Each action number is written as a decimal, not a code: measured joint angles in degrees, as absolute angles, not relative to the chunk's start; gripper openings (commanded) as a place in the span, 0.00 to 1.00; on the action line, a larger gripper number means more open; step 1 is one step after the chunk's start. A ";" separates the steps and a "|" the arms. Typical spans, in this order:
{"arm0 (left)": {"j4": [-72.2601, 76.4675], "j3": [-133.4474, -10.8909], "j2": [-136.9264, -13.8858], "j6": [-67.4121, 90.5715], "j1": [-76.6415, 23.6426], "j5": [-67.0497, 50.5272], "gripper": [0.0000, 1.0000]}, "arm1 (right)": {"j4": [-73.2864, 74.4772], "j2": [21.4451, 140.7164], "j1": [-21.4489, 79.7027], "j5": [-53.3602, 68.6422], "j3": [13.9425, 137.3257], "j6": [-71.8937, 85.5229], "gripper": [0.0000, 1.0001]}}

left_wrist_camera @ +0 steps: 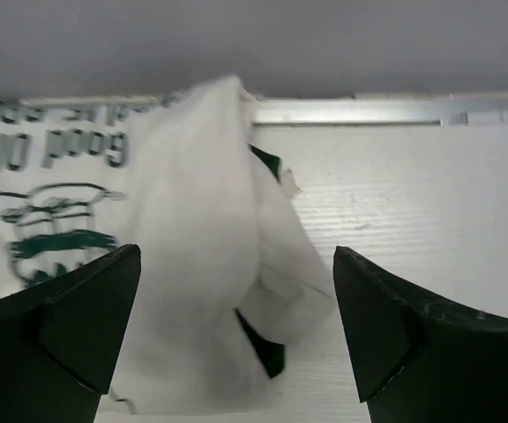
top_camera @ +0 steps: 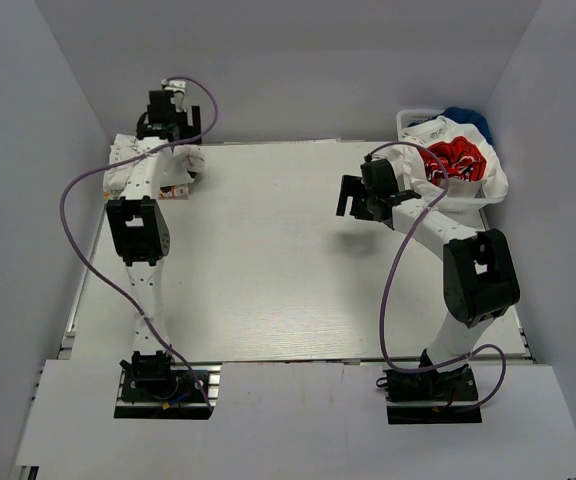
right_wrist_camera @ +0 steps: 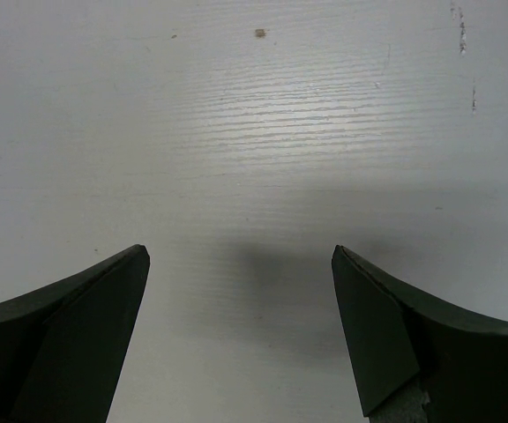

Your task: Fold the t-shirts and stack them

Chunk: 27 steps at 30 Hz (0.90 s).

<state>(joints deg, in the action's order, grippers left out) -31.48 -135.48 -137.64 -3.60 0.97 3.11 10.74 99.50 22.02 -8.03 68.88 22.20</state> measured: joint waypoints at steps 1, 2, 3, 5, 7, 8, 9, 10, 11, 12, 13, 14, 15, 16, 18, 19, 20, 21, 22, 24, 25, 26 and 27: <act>-31.57 -135.48 -138.63 -3.62 0.10 3.92 1.00 | 10.83 99.55 21.98 -8.38 68.88 22.17 0.90; -31.83 -135.48 -139.70 -3.66 -0.86 4.93 1.00 | 10.96 99.63 21.93 -8.67 68.88 22.11 0.90; -32.01 -135.48 -140.73 -3.70 -1.78 5.96 1.00 | 11.11 99.79 21.87 -8.93 68.88 22.02 0.90; -32.34 -135.46 -142.65 -3.81 -3.14 8.64 1.00 | 11.77 100.16 21.80 -9.30 68.88 21.98 0.90; -32.73 -135.46 -144.22 -3.81 -3.95 12.36 1.00 | 12.36 100.68 21.76 -9.78 68.88 21.96 0.90; -32.75 -135.46 -144.97 -3.81 -4.08 14.35 1.00 | 12.58 101.01 21.76 -10.00 68.88 21.91 0.90; -32.75 -135.46 -145.49 -3.84 -4.12 16.25 1.00 | 12.80 101.30 21.76 -10.13 68.88 21.91 0.90; -32.73 -135.46 -145.88 -3.84 -4.08 18.11 1.00 | 13.02 101.60 21.76 -10.20 68.88 21.89 0.90; -32.80 -135.41 -146.21 -3.86 -3.95 19.88 1.00 | 13.26 101.86 21.76 -10.24 68.88 21.87 0.90; -32.77 -135.41 -146.50 -3.86 -3.75 21.47 0.98 | 13.43 102.15 21.76 -10.24 68.88 21.87 0.90; -32.56 -135.37 -146.63 -3.86 -3.53 22.76 0.95 | 13.54 102.41 21.76 -10.22 68.88 21.87 0.90; -32.49 -135.35 -146.69 -3.92 -3.42 23.88 0.89 | 13.63 102.63 21.76 -10.22 68.88 21.87 0.90; -32.40 -135.35 -146.69 -3.97 -3.36 24.69 0.69 | 13.65 102.83 21.76 -10.20 68.88 21.87 0.90; -32.14 -135.35 -146.69 -3.97 -3.22 25.56 0.55 | 13.65 103.02 21.76 -10.17 68.88 21.89 0.90; -31.66 -135.35 -146.69 -4.14 -3.05 26.70 0.43 | 13.65 103.13 21.76 -10.20 68.88 21.89 0.90; -31.38 -135.35 -146.69 -3.97 -3.01 27.16 0.38 | 13.65 103.20 21.76 -10.20 68.88 21.89 0.90; -31.22 -135.35 -146.69 -3.62 -3.01 27.64 0.34 | 13.65 103.24 21.76 -10.22 68.88 21.89 0.90; -31.14 -135.35 -146.69 -3.49 -3.03 28.01 0.29 | 13.65 103.31 21.76 -10.20 68.88 21.89 0.90; -30.94 -135.35 -146.69 -3.42 -3.03 28.38 0.22 | 13.65 103.35 21.76 -10.20 68.90 21.89 0.90; -30.79 -135.35 -146.67 -3.40 -3.07 29.15 0.14 | 13.65 103.50 21.76 -10.20 68.90 21.87 0.90; -30.63 -135.35 -146.67 -3.60 -3.11 29.61 0.07 | 13.63 103.55 21.76 -10.20 68.90 21.89 0.90; -30.41 -135.35 -146.67 -3.97 -3.16 30.20 0.03 | 13.65 103.57 21.76 -10.20 68.90 21.89 0.90; -30.17 -135.35 -146.67 -4.40 -3.18 30.96 0.00 | 13.65 103.57 21.76 -10.20 68.90 21.89 0.90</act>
<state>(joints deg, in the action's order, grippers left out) -30.17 -135.35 -146.67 -4.40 -3.18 30.96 13.65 103.57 21.76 -10.20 68.90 21.89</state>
